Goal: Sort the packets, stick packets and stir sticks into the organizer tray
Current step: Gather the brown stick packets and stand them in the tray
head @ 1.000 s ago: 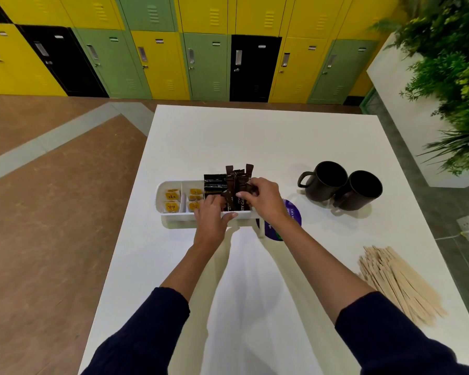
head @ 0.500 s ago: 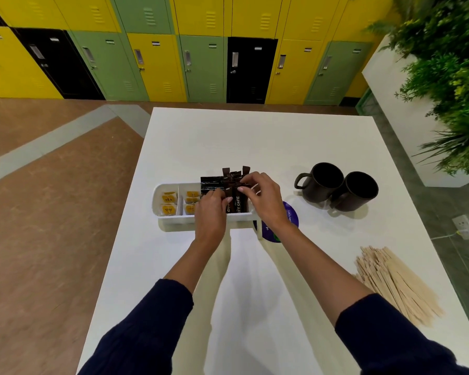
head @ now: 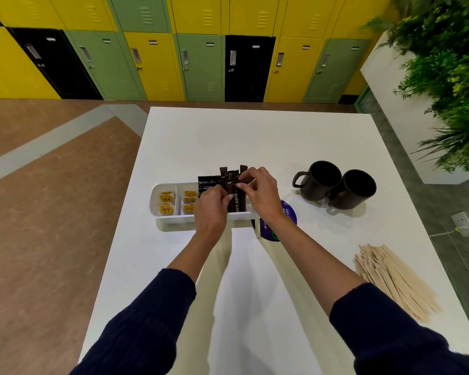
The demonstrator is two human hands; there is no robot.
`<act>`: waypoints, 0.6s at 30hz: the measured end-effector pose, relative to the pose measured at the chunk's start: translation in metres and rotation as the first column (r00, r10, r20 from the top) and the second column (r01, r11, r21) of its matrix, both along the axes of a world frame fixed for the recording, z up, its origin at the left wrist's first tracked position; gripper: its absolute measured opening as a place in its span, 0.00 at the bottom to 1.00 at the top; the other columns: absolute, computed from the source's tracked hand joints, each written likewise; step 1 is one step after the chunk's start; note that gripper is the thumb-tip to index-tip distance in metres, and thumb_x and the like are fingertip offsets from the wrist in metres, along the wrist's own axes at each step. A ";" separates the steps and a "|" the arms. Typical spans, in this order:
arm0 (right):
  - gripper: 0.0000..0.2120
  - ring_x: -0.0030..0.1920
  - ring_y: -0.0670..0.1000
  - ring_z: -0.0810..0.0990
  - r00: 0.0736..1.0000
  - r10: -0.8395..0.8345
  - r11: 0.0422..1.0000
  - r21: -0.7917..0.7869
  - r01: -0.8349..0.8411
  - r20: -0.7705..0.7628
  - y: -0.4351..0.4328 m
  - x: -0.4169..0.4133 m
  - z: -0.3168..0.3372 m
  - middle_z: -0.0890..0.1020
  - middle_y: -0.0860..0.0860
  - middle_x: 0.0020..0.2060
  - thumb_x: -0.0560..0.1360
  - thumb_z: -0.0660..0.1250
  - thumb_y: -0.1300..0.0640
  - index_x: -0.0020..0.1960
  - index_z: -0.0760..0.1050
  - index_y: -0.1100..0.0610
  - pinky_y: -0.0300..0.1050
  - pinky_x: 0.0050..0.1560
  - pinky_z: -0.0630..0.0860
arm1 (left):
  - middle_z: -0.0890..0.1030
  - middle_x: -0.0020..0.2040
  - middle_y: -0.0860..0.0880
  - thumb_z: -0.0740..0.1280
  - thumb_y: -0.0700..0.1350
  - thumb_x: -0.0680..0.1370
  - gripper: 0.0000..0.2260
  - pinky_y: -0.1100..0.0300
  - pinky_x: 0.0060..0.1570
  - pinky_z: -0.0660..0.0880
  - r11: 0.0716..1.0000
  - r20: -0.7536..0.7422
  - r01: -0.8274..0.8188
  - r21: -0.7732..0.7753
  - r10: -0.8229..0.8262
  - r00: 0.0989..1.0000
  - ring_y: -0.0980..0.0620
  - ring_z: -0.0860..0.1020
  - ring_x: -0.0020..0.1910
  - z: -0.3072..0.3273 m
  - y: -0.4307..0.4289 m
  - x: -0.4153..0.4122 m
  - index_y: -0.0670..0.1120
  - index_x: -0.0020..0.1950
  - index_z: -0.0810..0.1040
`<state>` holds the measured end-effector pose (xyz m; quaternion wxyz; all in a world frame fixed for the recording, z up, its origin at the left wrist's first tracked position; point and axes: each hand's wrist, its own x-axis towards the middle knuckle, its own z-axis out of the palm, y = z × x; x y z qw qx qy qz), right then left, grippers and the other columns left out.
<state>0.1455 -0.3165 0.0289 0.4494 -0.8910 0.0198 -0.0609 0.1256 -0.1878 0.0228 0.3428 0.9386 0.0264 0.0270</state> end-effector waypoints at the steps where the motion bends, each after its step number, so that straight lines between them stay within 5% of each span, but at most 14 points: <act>1: 0.07 0.40 0.47 0.76 1.000 -0.006 1.000 0.023 0.006 0.001 -0.001 -0.001 0.000 0.74 0.52 0.44 0.73 0.70 0.59 0.51 0.78 0.58 0.28 0.42 0.70 | 0.81 0.42 0.44 0.66 0.46 0.77 0.08 0.56 0.37 0.70 1.000 0.009 0.002 -0.011 -0.002 1.000 0.47 0.78 0.40 -0.001 0.001 -0.001 0.41 0.46 0.77; 9: 0.05 0.39 0.44 0.76 0.987 -0.139 0.984 0.123 0.129 0.075 -0.025 -0.030 0.010 0.77 0.50 0.44 0.76 0.67 0.55 0.49 0.76 0.57 0.27 0.37 0.70 | 0.77 0.41 0.49 0.65 0.47 0.78 0.07 0.56 0.40 0.71 0.999 0.139 0.025 -0.020 -0.022 0.990 0.50 0.73 0.42 0.000 0.001 -0.030 0.44 0.45 0.74; 18: 0.04 0.38 0.47 0.76 0.979 -0.202 0.979 -0.010 0.201 -0.016 -0.093 -0.121 -0.003 0.79 0.50 0.41 0.77 0.65 0.58 0.47 0.75 0.59 0.29 0.37 0.69 | 0.79 0.47 0.47 0.65 0.46 0.78 0.06 0.57 0.41 0.74 0.907 0.046 0.421 0.005 -0.421 0.906 0.49 0.76 0.45 -0.012 -0.063 -0.081 0.44 0.49 0.74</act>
